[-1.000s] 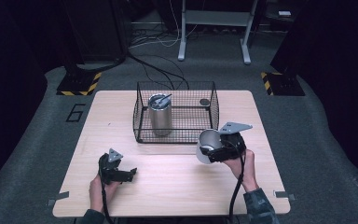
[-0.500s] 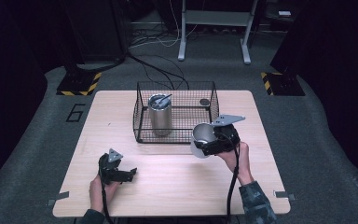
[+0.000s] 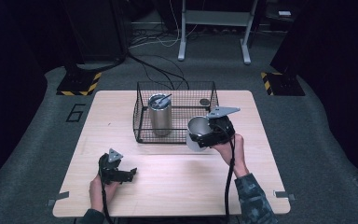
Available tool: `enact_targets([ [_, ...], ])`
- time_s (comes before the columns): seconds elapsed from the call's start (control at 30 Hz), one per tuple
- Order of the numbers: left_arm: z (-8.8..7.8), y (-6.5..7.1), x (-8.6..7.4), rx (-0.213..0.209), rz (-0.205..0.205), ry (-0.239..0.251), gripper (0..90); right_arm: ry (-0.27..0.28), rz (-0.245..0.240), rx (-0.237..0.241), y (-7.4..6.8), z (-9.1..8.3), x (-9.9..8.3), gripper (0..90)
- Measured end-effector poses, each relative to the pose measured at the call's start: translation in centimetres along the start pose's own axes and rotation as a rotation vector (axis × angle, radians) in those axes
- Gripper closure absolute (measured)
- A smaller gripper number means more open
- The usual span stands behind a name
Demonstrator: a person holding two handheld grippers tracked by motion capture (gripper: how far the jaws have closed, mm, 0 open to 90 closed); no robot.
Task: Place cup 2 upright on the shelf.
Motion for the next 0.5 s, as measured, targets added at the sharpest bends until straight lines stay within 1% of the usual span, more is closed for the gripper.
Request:
enact_targets([
  [0.03, 0.0, 0.0, 0.0, -0.005, -0.003, -0.004, 0.4, 0.000, 0.009, 0.001, -0.1, 0.1, 0.1, 5.8],
  [0.1, 0.0, 0.0, 0.0, 0.000, -0.002, 0.000, 0.4, 0.000, -0.002, 0.001, -0.2, 0.3, 0.3, 5.8],
  [0.13, 0.0, 0.0, 0.0, -0.005, -0.004, -0.004, 0.4, 0.001, -0.006, 0.000, -0.2, 0.4, 0.4, 5.8],
  [0.2, 0.0, 0.0, 0.0, -0.005, -0.005, -0.003, 0.3, -0.003, -0.007, 0.005, -0.1, 0.5, 0.6, 5.8],
  [0.33, 0.0, 0.0, 0.0, 0.002, -0.005, 0.003, 0.3, 0.007, -0.007, 0.006, 0.1, 0.7, 1.3, 5.8],
  [0.5, 0.0, 0.0, 0.0, -0.003, -0.006, 0.000, 0.3, 0.016, -0.010, 0.000, 0.5, 0.8, 2.2, 5.8],
])
Point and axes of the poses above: each handheld gripper's, and its own axes: z roughly forward along the jaws, x roughly out of its top, y roughly to its right, the point moved 4 cm from there along z, roughly forward along the jaws, and after that the axes turned 12 degrees about y, right-handed, at the moved point
